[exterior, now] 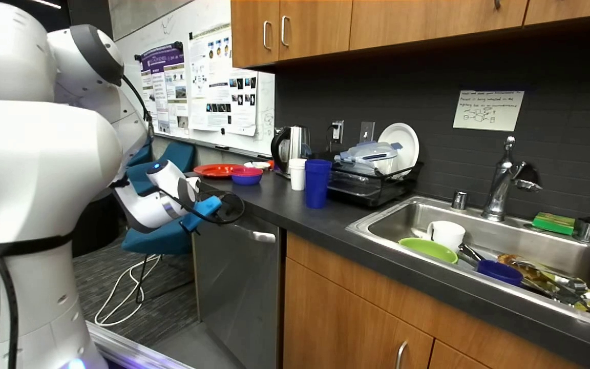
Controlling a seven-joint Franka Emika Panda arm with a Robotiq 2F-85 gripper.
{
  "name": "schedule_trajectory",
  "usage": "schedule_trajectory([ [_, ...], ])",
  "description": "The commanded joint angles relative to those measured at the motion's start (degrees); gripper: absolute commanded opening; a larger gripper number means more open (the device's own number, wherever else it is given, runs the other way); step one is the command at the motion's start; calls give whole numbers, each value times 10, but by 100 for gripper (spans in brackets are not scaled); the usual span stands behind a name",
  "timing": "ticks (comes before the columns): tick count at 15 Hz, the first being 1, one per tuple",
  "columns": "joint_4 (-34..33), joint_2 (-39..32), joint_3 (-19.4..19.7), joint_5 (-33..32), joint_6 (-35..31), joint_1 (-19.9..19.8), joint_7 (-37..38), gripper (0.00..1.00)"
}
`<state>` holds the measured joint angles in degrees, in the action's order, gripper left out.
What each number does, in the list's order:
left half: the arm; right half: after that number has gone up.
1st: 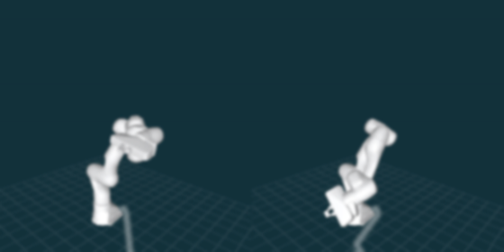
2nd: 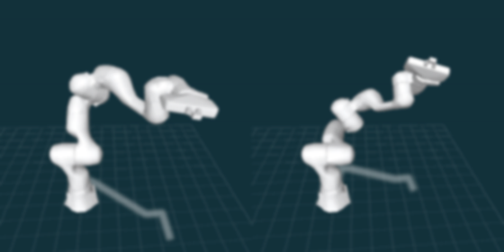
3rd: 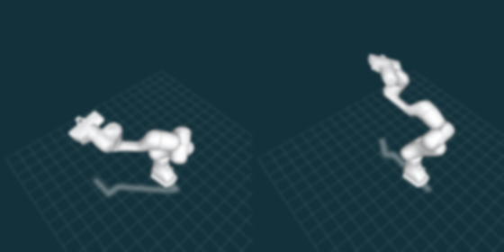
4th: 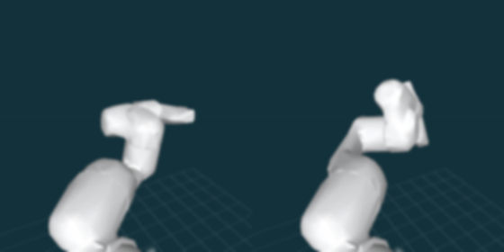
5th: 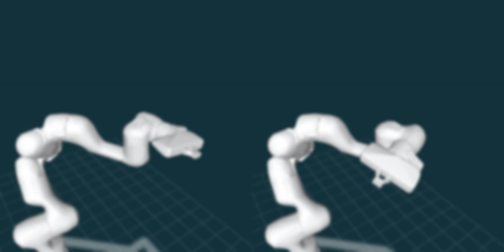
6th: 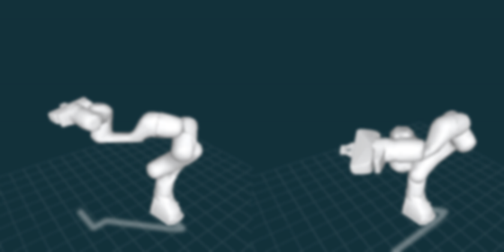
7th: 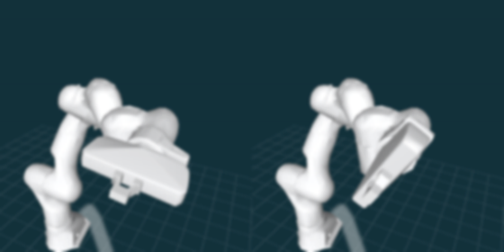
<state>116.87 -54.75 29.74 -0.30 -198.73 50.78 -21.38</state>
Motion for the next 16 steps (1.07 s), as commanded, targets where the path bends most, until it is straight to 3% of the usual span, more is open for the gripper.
schedule_trajectory([
  [1,48,12,-46,-21,0,-24,7,100],
  [11,197,132,29,-82,55,14,-76,100],
  [16,238,208,77,-135,145,48,-94,100],
])
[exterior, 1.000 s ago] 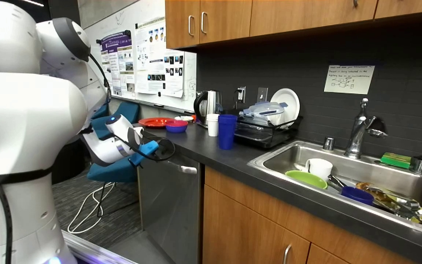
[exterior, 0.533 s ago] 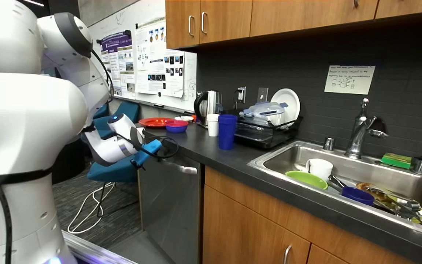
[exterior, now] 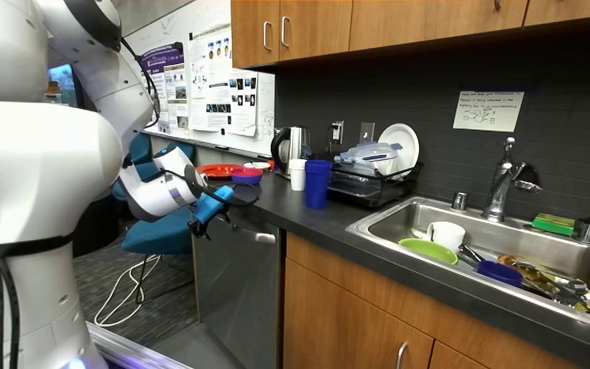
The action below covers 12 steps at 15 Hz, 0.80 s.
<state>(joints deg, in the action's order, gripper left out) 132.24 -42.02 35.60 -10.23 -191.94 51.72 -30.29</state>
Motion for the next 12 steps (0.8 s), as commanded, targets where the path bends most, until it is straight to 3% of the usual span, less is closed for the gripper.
schedule_trajectory([
  [1,86,97,29,-52,107,47,-2,100],
  [3,100,131,34,-94,178,60,14,100],
  [8,118,214,-3,-232,298,37,78,100],
  [11,119,249,-37,-321,309,3,143,100],
  [12,129,241,2,-287,277,48,126,100],
])
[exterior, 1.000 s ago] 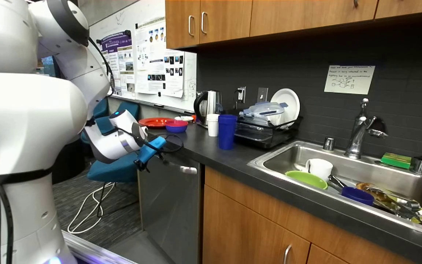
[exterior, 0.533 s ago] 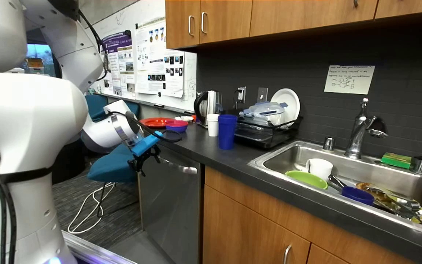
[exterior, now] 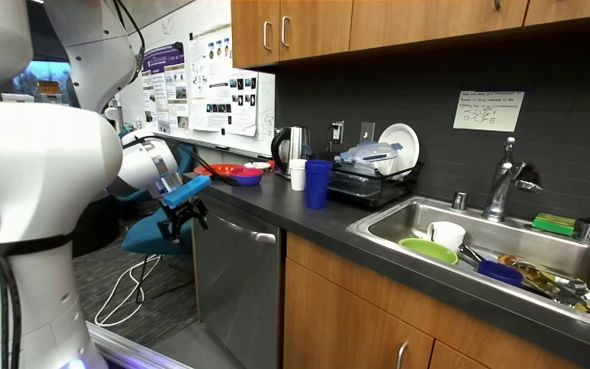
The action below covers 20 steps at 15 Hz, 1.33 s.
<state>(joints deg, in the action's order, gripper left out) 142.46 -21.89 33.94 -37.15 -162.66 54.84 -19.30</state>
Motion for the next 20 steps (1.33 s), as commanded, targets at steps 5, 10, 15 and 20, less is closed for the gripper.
schedule_trajectory([
  [5,68,67,6,-22,-56,8,17,100],
  [10,67,47,1,-8,-73,12,19,100],
  [15,70,50,2,-8,-75,15,22,100],
  [20,70,50,3,-8,-75,15,22,100],
])
